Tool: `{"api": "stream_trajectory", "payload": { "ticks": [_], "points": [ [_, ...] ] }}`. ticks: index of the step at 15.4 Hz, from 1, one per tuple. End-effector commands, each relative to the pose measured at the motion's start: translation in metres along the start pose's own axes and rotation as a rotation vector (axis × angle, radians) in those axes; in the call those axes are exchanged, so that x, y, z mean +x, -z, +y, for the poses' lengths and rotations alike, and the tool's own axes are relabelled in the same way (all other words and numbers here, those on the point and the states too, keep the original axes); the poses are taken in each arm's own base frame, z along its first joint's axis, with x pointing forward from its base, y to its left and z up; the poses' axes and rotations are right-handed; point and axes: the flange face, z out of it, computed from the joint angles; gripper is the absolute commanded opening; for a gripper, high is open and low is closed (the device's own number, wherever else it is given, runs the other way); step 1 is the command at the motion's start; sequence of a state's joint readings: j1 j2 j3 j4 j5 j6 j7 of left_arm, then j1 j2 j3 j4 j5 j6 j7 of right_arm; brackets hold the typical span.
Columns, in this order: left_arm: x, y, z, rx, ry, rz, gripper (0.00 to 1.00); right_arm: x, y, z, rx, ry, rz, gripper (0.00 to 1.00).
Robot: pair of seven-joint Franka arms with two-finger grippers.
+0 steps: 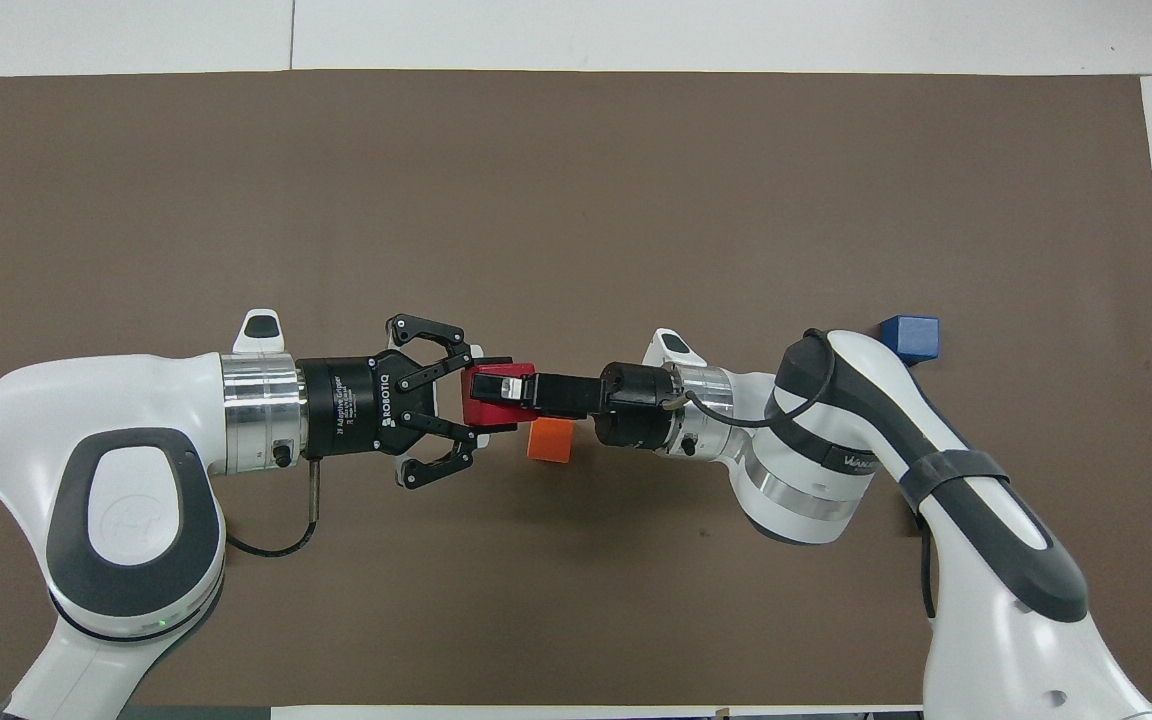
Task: Transfer red block to right arm and stack on blue block
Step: 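Close the right gripper on the red cube and open the left gripper, then carry the red cube over the blue cube while the left gripper retracts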
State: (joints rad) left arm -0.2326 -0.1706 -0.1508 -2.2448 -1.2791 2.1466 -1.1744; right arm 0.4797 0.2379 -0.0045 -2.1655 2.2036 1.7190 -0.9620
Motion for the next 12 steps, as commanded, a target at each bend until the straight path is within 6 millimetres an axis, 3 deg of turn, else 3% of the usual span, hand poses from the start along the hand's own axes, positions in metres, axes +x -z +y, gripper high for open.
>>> {"api": "stream_trajectory", "payload": {
  "ticks": [1, 5, 8, 12],
  "points": [
    [-0.002, 0.013, 0.002, -0.042, 0.003, -0.018, 1.00, 0.007, -0.001, -0.003, 0.011, -0.016, 0.014, 0.00],
    [-0.001, 0.041, 0.017, -0.088, 0.016, -0.024, 1.00, 0.012, 0.002, -0.005, -0.006, -0.012, 0.021, 0.00],
    [0.013, 0.088, 0.034, -0.098, 0.006, 0.009, 1.00, 0.022, 0.021, -0.006, -0.118, 0.016, 0.026, 0.00],
    [0.036, 0.149, 0.050, -0.007, -0.062, 0.165, 1.00, 0.040, 0.062, -0.046, -0.385, 0.068, -0.010, 0.00]
  ]
}}
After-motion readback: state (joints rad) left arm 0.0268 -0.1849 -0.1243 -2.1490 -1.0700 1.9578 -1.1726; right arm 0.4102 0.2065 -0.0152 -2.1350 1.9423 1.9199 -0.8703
